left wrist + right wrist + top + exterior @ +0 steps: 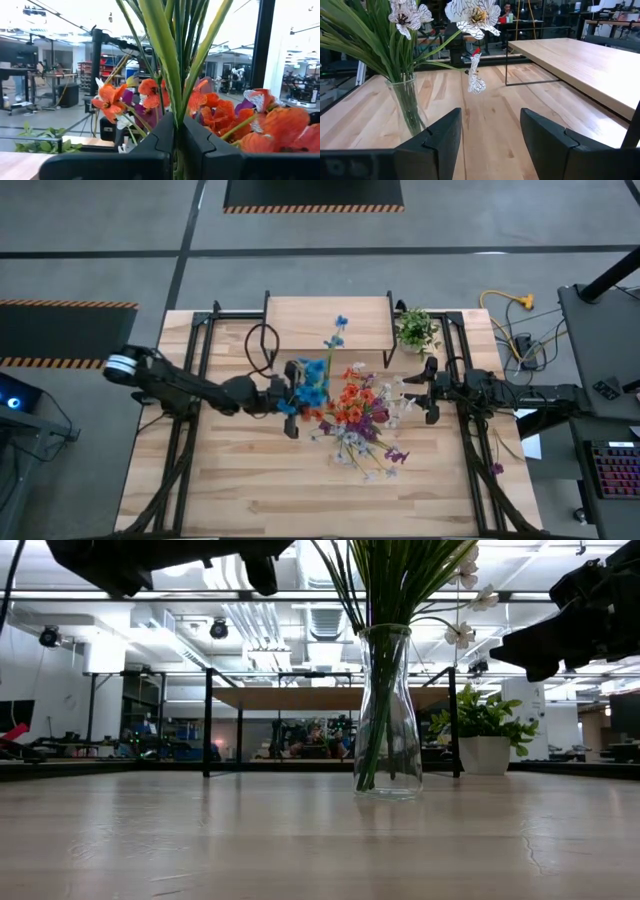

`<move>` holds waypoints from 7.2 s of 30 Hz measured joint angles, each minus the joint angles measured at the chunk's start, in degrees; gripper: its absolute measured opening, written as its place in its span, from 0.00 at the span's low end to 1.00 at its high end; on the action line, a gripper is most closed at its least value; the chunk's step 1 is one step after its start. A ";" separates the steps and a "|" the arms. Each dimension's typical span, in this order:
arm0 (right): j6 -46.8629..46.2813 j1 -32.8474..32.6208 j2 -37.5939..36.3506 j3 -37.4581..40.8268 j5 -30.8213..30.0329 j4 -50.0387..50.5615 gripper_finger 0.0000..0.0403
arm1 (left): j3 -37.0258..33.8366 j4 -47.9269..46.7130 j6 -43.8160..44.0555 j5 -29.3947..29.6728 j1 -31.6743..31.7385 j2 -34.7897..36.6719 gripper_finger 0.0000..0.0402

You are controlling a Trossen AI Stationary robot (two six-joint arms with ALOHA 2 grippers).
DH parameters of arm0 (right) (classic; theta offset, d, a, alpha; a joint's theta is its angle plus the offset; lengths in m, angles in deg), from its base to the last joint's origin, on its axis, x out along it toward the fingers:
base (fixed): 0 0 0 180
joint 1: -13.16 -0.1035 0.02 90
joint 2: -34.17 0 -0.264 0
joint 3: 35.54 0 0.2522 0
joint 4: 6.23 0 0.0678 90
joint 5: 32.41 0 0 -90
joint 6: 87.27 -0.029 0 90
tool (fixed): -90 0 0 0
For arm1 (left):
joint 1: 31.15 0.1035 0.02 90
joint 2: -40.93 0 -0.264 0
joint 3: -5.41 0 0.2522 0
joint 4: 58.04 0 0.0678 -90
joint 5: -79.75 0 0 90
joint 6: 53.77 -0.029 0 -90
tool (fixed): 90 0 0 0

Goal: Pick and place flowers into a vace then onto a shelf
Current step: Put the blue flowers into the transparent vase, then put the transparent vase on the shelf

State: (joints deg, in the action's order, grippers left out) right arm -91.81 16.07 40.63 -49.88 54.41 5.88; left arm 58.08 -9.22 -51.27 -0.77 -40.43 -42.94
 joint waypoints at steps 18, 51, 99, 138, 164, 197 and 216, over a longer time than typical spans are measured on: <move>0.00 0.01 0.00 0.02 -0.01 -0.39 0.48 | 2.23 -0.76 0.02 -6.20 -0.26 -0.58 0.00; 0.04 -0.01 0.00 0.02 -0.02 -0.44 0.48 | 2.94 -1.18 -5.71 -9.20 -0.13 -12.36 0.00; 0.02 0.00 0.02 0.04 -0.49 -0.36 0.48 | 2.24 -8.10 -2.80 -9.89 0.22 -10.08 0.56; 0.03 0.00 0.00 0.04 -0.44 -0.40 0.48 | -21.73 -44.09 0.19 1.38 0.15 50.23 0.48; -1.52 -0.01 0.38 0.04 1.80 -0.68 0.49 | -35.86 -53.98 -0.35 3.89 0.15 74.97 0.00; -10.03 -12.30 37.67 0.02 6.28 -32.32 0.73 | -36.82 -56.02 1.77 3.93 0.15 81.80 0.00; -4.56 -13.15 67.46 -7.31 2.97 -49.77 0.92 | -36.82 -55.90 1.86 3.68 0.15 81.67 0.00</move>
State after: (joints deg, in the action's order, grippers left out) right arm -96.36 2.92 108.09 -57.19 57.38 -43.88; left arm 21.26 -65.12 -49.41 2.91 -40.27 38.73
